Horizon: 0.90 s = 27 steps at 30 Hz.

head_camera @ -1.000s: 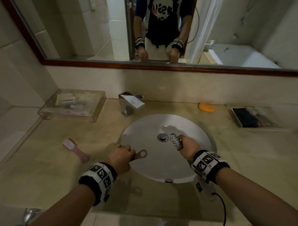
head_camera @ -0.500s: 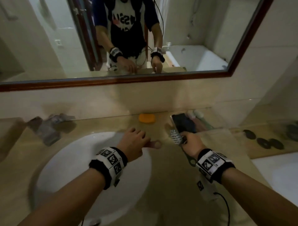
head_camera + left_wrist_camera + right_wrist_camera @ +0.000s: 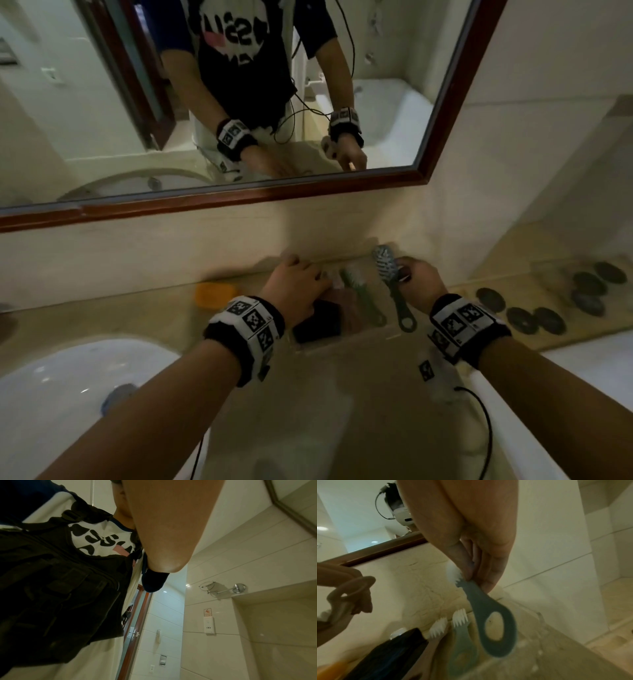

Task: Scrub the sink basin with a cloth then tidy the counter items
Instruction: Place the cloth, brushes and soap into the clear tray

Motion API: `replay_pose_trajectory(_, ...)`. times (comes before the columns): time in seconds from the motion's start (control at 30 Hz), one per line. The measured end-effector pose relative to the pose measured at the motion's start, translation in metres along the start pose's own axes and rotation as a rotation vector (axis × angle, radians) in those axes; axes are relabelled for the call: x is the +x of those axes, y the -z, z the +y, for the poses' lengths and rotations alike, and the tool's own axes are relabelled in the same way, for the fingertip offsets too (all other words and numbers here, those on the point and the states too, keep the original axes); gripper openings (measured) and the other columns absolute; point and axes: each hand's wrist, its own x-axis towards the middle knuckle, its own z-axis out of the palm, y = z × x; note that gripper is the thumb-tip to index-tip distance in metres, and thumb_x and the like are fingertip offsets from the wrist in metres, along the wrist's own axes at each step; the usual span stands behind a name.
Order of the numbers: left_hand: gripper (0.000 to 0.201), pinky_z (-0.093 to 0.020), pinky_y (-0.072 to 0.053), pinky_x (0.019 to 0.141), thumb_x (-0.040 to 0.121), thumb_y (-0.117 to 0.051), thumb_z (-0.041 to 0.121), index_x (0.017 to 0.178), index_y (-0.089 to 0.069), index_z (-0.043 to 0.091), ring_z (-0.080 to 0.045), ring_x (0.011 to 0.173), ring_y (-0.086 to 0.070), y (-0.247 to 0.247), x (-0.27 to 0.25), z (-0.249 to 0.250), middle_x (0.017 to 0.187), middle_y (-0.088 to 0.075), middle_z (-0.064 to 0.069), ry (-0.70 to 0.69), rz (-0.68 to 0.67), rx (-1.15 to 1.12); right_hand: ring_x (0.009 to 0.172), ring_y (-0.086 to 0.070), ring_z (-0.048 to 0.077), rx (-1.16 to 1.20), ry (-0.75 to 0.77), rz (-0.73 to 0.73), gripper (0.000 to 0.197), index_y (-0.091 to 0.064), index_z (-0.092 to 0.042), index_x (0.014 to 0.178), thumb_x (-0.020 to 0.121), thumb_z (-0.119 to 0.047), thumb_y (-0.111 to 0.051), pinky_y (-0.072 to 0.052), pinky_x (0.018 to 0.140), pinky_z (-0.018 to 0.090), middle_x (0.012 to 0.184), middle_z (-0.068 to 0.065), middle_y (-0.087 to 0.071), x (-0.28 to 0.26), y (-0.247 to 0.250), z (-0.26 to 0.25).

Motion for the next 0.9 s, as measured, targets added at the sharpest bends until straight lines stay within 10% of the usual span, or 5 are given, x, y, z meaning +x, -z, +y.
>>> replay_pose_trajectory(0.23, 0.047, -0.038, -0.022, 0.114, 0.089, -0.051, 0.020, 0.135, -0.044, 0.015, -0.029, 0.125, -0.045, -0.007, 0.047, 0.006, 0.135, -0.047, -0.009, -0.051, -0.065, -0.050, 0.109, -0.062, 0.035, 0.039, -0.050, -0.047, 0.039, -0.054, -0.002, 0.129, 0.089, -0.004, -0.056, -0.050, 0.098, 0.040, 0.120, 0.020, -0.065, 0.053, 0.000, 0.000)
replay_pose_trajectory(0.4, 0.046, -0.037, -0.053, 0.090, 0.049, -0.084, 0.024, 0.094, -0.074, 0.019, -0.028, 0.088, -0.071, -0.016, 0.062, 0.011, 0.095, -0.073, -0.008, -0.215, 0.034, -0.017, 0.113, -0.059, 0.033, -0.058, -0.065, -0.090, 0.039, -0.052, -0.006, 0.129, 0.090, -0.010, -0.055, -0.047, 0.095, 0.035, 0.121, 0.020, -0.063, 0.062, -0.025, 0.009)
replay_pose_trajectory(0.57, 0.043, -0.048, -0.010, 0.121, 0.095, -0.045, 0.011, 0.138, -0.044, 0.015, -0.035, 0.140, -0.028, -0.028, 0.081, 0.021, 0.149, -0.035, -0.018, -0.237, -0.068, 0.106, 0.113, -0.059, 0.035, -0.132, -0.067, -0.090, 0.036, -0.050, -0.004, 0.128, 0.092, 0.000, -0.045, -0.048, 0.092, 0.038, 0.122, 0.021, -0.062, 0.061, -0.033, 0.012)
replay_pose_trajectory(0.7, 0.039, -0.048, -0.026, 0.116, 0.085, -0.067, 0.014, 0.123, -0.061, 0.019, -0.034, 0.130, -0.047, -0.026, 0.085, 0.028, 0.138, -0.053, -0.016, -0.245, 0.018, 0.086, 0.111, -0.060, 0.035, -0.241, -0.008, -0.082, 0.033, -0.048, -0.004, 0.126, 0.094, -0.005, -0.046, -0.048, 0.088, 0.037, 0.120, 0.020, -0.062, 0.058, -0.032, 0.009)
replay_pose_trajectory(0.9, 0.038, -0.048, -0.016, 0.119, 0.092, -0.055, 0.010, 0.129, -0.056, 0.017, -0.034, 0.138, -0.035, -0.036, 0.084, 0.038, 0.147, -0.041, -0.017, -0.295, -0.041, 0.174, 0.110, -0.061, 0.034, -0.302, 0.016, -0.093, 0.032, -0.047, -0.006, 0.126, 0.094, -0.009, -0.047, -0.049, 0.086, 0.035, 0.120, 0.019, -0.062, 0.054, -0.027, 0.008)
